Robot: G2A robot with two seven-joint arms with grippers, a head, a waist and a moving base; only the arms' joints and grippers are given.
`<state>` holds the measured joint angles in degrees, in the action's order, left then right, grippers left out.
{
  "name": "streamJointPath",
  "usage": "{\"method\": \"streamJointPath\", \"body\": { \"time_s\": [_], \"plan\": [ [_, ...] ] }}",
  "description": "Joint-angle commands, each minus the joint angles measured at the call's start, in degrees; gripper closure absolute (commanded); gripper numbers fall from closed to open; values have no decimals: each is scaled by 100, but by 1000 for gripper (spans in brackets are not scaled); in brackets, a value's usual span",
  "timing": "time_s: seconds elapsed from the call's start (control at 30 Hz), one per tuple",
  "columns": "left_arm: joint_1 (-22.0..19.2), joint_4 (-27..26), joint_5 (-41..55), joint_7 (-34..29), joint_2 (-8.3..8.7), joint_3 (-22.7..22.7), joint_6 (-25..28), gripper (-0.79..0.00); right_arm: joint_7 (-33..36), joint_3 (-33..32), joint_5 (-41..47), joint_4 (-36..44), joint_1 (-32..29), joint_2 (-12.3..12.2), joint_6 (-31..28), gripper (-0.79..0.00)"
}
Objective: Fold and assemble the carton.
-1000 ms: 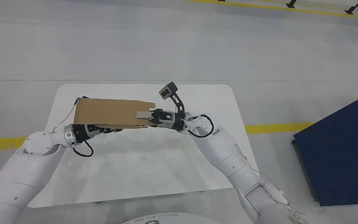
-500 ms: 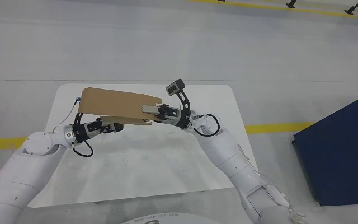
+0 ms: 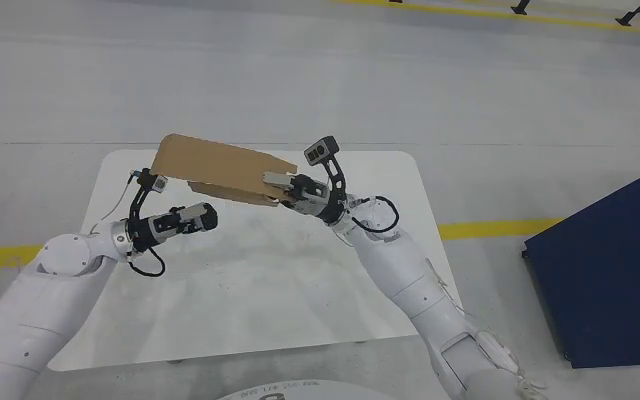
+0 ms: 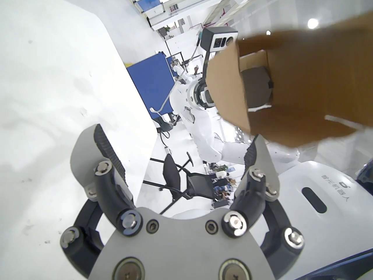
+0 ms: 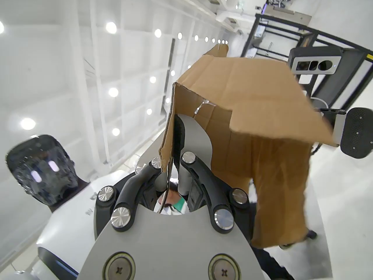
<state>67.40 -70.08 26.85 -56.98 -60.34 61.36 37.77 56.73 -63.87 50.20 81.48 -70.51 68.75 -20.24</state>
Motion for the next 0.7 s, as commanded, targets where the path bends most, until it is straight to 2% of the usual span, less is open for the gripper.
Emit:
{"method": "streamJointPath", "body": {
  "time_s": [0.0,0.07,0.13,0.2,0.27,0.3,0.53,0.6,0.67],
  "plan": [
    [148,-50,-1031,404,43,152,430,-785,-134,-57,4,-93,-12,5,-51,0],
    [218,-49,-1535,548,93,313,706,-785,-163,-84,111,-108,-71,14,-91,0],
    [269,-42,-2464,870,150,528,1085,-785,-184,-135,168,-147,-131,17,-151,0],
    [353,-148,-3576,1414,187,759,1426,-785,-194,-172,211,-150,-183,20,-174,0],
    [515,-376,-4908,2282,203,1039,1536,-785,-230,-219,227,-132,-230,21,-204,0],
    [561,-412,-5075,2434,200,1065,1525,-785,-235,-227,224,-122,-239,21,-223,0],
    [561,-412,-5075,2434,200,1065,1525,-785,-235,-227,224,-122,-239,21,-223,0],
    [570,-660,-5790,2499,220,1108,1397,-785,-297,-224,275,-118,-250,26,-152,0],
    [699,-1096,-6636,2902,243,1236,1407,-785,-417,-219,701,-248,-236,38,485,0]
  ]
}}
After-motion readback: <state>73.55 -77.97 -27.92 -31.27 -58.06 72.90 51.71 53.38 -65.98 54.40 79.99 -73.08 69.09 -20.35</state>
